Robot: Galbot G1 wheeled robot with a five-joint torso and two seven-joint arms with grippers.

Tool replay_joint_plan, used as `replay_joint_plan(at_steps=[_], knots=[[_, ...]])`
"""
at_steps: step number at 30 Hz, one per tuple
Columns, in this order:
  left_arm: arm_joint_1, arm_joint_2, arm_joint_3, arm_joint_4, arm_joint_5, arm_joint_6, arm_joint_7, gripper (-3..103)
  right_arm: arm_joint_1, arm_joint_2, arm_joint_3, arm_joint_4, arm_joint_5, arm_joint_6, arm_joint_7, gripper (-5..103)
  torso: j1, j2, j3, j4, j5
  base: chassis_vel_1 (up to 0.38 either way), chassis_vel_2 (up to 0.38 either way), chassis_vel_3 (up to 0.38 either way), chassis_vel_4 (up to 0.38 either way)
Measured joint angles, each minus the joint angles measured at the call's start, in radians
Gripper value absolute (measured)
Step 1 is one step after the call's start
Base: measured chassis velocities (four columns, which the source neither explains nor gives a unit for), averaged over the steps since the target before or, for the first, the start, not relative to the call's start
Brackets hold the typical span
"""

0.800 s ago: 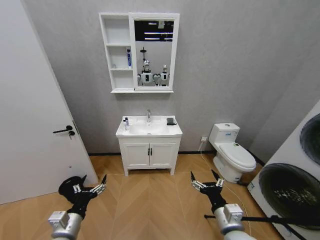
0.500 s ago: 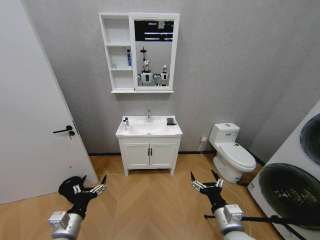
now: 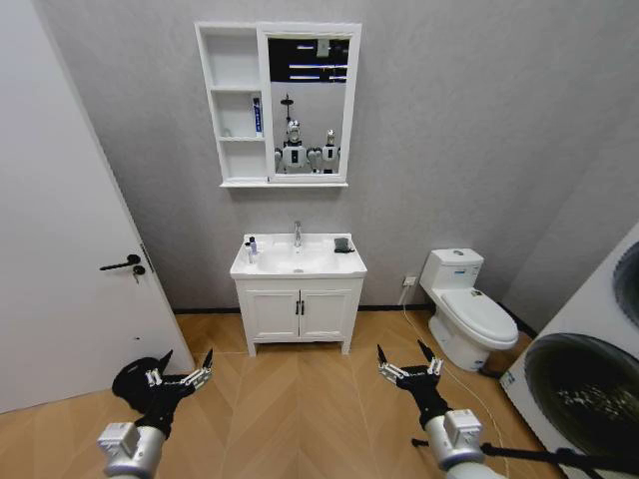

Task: Move facial cleanser and shampoo from washbasin to cabinet, then wipe washbasin with towel.

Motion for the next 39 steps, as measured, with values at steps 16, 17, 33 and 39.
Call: replay_joint_plan(at_steps=[16,17,33,39], knots=[[0.005,-0.022,0.0,0.03,0.016,-0.031,0.003,100,-0.003,0.007,-0.007,-0.022,-0.009,0.017,-0.013,100,0.0,0.0,0.0,0.0,-0.0005,-0.294,0.291,0.299,-0.292],[0.005,-0.024,-0.001,0.032,0.016,-0.033,0.003,100,-0.002,0.007,-0.008,-0.025,-0.011,0.019,-0.015,100,0.0,0.0,0.0,-0.0003,-0.0001,-0.347,0.366,0.367,-0.369],[-0.014,-0.046,0.006,0.067,0.048,-0.063,-0.016,100,0.006,0.011,-0.004,-0.057,-0.054,0.061,-0.04,100,0.001,0.0,0.0,-0.0003,0.0002,-0.341,0.345,0.342,-0.35],[-0.023,-0.05,0.015,0.081,0.059,-0.067,-0.018,100,0.008,0.012,-0.004,-0.064,-0.046,0.061,-0.034,100,0.001,0.0,0.0,-0.0002,-0.0008,-0.178,0.178,0.102,-0.073]])
